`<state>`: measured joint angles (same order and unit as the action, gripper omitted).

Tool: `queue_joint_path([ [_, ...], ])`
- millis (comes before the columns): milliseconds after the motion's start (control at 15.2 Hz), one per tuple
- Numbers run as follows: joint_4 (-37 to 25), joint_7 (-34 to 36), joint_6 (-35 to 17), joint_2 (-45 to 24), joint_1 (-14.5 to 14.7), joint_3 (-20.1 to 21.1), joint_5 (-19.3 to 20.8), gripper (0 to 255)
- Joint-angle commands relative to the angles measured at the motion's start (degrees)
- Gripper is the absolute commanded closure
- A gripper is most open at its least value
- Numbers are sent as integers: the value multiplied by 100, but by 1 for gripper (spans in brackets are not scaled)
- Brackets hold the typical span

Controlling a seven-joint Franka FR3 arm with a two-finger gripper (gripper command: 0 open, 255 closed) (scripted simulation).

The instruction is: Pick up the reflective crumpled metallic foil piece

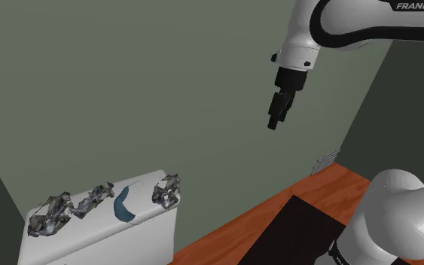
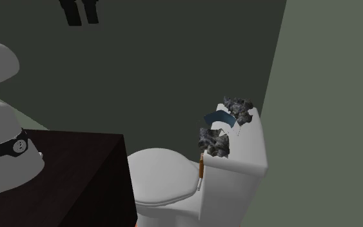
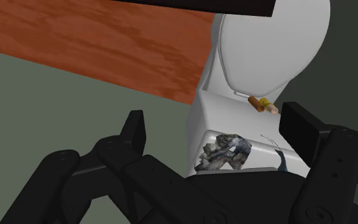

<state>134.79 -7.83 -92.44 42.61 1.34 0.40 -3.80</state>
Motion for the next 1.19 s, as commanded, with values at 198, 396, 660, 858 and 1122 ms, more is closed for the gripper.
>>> queue_joint_path([
  [198, 148, 40, -569, -434, 20, -16, -174, 0],
  [396, 224, 56, -1126, -928, 52, -32, -361, 0],
  [660, 211, 35, -1833, -1664, 115, -56, -636, 0],
  [858, 114, -16, -2320, -2263, 173, -75, -870, 0],
  [1122, -131, -131, -2891, -3104, 258, -99, -1227, 0],
])
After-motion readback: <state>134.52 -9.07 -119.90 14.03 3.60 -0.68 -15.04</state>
